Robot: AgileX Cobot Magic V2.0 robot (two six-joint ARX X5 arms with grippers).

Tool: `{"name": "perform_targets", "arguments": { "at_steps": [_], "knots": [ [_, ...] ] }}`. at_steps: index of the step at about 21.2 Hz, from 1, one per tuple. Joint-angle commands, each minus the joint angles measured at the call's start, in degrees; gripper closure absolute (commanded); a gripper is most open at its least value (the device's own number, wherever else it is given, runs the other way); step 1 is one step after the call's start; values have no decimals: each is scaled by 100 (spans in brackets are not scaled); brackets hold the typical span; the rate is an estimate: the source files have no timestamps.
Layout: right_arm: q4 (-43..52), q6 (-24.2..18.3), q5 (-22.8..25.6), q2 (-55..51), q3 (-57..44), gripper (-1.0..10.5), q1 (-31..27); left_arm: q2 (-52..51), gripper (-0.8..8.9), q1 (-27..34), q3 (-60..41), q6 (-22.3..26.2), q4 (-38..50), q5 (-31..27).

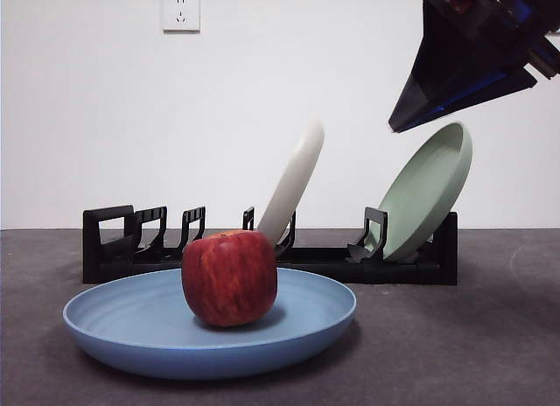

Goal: Take the blue plate from the plate rack,put the plate on the table,take the apple from the table,put the apple in the plate

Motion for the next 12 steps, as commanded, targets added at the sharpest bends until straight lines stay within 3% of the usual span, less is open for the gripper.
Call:
{"name": "perform_targets", "arguments": {
  "at_steps": [1,8,10,12],
  "knots": [
    [28,52,13,-9,-9,962,4,-15,815,15,-81,-17,28,-7],
    [-256,-77,184,-343,-11,962,-107,-15,815,15,-81,-17,28,-4],
    [-400,-614,315,-758,-24,962,-308,-15,815,15,-81,-17,28,-7],
    [-396,-896,313,-1357,-96,962,-667,-15,815,15,-81,-17,28,-4]
  ]
}}
